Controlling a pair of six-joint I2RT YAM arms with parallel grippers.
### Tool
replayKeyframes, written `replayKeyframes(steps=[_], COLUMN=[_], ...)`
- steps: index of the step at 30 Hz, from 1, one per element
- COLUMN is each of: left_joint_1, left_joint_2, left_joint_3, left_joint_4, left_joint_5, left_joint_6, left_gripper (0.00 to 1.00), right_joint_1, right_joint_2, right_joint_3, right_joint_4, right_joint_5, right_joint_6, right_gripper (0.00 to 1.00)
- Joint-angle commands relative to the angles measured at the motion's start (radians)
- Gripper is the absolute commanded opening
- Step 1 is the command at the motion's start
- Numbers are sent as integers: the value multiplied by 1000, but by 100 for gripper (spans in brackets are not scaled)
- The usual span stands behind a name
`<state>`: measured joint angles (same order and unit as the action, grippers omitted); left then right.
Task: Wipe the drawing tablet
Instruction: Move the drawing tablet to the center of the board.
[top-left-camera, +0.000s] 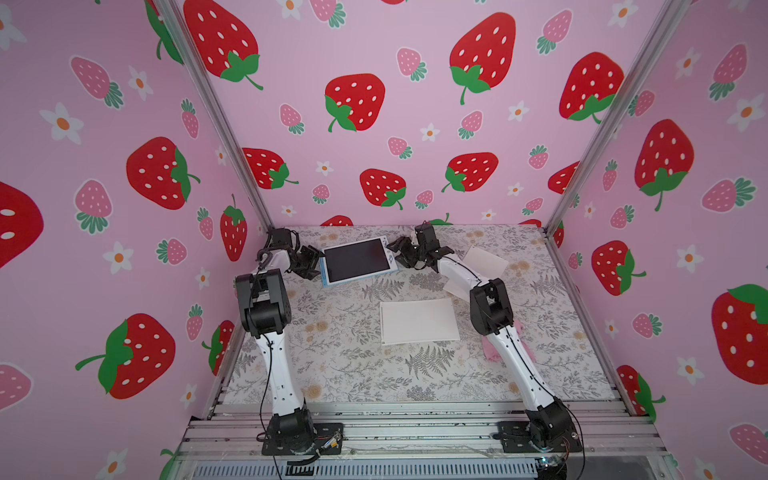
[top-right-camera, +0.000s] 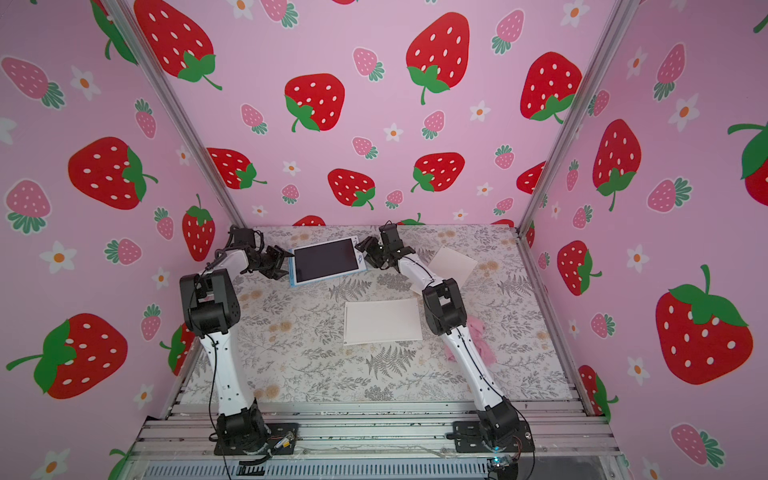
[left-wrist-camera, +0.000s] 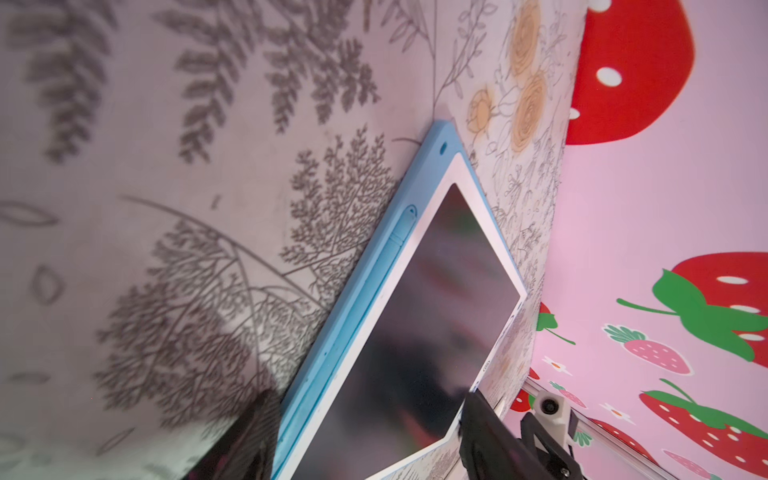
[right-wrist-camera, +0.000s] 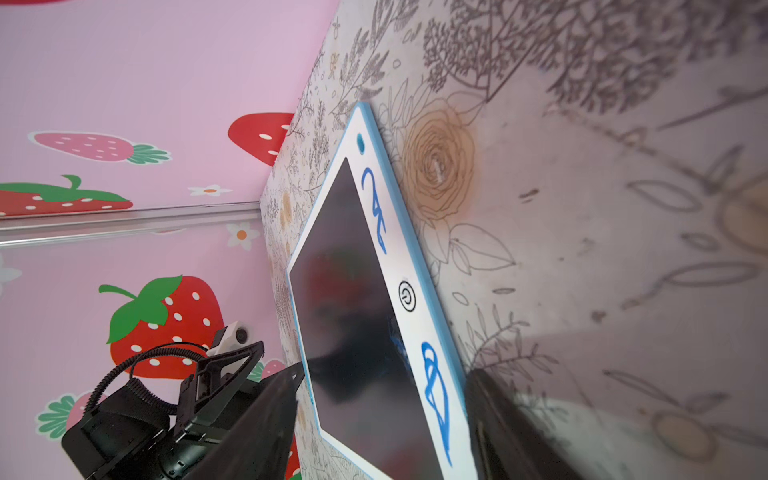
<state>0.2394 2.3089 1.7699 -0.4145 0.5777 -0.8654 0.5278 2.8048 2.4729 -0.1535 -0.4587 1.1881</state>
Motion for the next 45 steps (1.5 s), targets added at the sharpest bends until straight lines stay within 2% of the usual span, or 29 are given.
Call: replayKeyframes(steps=[1,6,10,19,24,31,35,40,45], left_joint_1=[6,30,54,108,126,126,125,126,125], left_joint_2=[-14,-94,-155,-247,-278,-411,-492,-540,-554], left_joint_3=[-96,-188,-242,-355,-420,-590,-679,-686,-653], left_joint_4=[-79,-111,-188,-310,-321,-339,-314,-346,-370], left_joint_5=[-25,-65,-149,-348,-342,-418,-434,-504,-521], left_joint_6=[37,101,146,271,302,272,258,270,294], left_gripper=[70,70,70,70,70,70,70,70,70], right_joint_1=[75,120,165,288,347,420,433,429,428], right_joint_2=[-28,-63,-90,-187,-269,-377,-445,-564,-738], right_joint_3=[-70,-105,-120,-276,-450,-621,-710,-768,-965], right_joint_4=[-81,-108,-164,-226,-190,-177,-188,-283,-307], right_joint_5=[-93,-133,-162,-203,-202,-165,-88,-3,87], right_joint_6=[-19,-36,-49,-70,-55,-50,-58,-123,-106], right_gripper=[66,65,65,65,65,65,65,66,68])
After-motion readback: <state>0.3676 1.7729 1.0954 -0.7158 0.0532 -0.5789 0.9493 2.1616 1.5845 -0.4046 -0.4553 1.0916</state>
